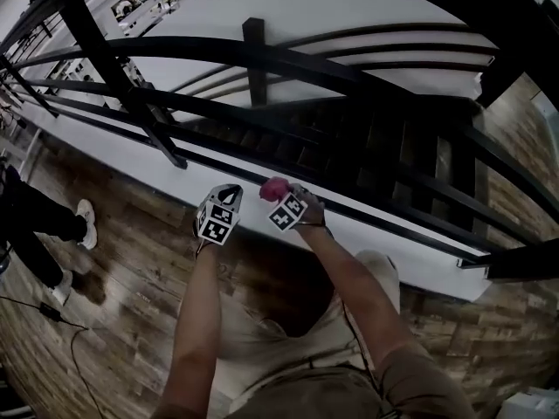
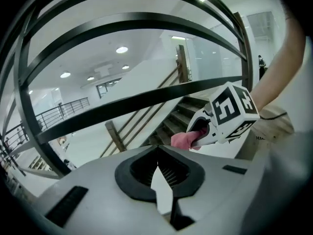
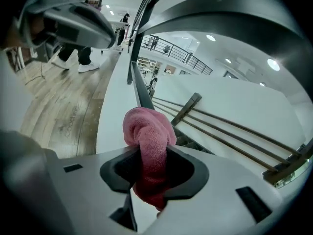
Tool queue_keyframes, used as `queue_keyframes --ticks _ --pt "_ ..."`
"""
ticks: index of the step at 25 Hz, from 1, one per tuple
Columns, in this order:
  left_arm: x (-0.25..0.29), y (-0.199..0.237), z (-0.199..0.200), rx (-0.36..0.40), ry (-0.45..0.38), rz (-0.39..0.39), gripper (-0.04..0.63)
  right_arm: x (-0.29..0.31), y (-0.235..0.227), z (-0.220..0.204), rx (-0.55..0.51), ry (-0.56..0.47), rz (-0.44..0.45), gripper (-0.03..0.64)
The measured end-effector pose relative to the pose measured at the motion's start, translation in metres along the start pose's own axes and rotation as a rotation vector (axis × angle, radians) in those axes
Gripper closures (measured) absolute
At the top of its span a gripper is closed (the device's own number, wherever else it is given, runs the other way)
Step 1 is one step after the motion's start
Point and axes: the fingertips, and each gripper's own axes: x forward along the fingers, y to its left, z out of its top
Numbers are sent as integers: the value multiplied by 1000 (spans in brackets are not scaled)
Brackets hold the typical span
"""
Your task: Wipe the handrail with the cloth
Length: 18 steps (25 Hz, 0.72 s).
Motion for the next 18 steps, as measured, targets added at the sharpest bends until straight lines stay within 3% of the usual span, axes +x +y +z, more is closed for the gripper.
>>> queue_keyframes --ticks 4,10,18 --pt "18 -43 40 106 -34 -94 578 -27 -16 -61 -30 34 -22 477" --pt "42 -152 93 267 -82 -379 578 -59 -39 -117 23 99 13 476" --pt "72 -284 145 407 -97 -650 578 -102 -76 -215 30 148 -5 476"
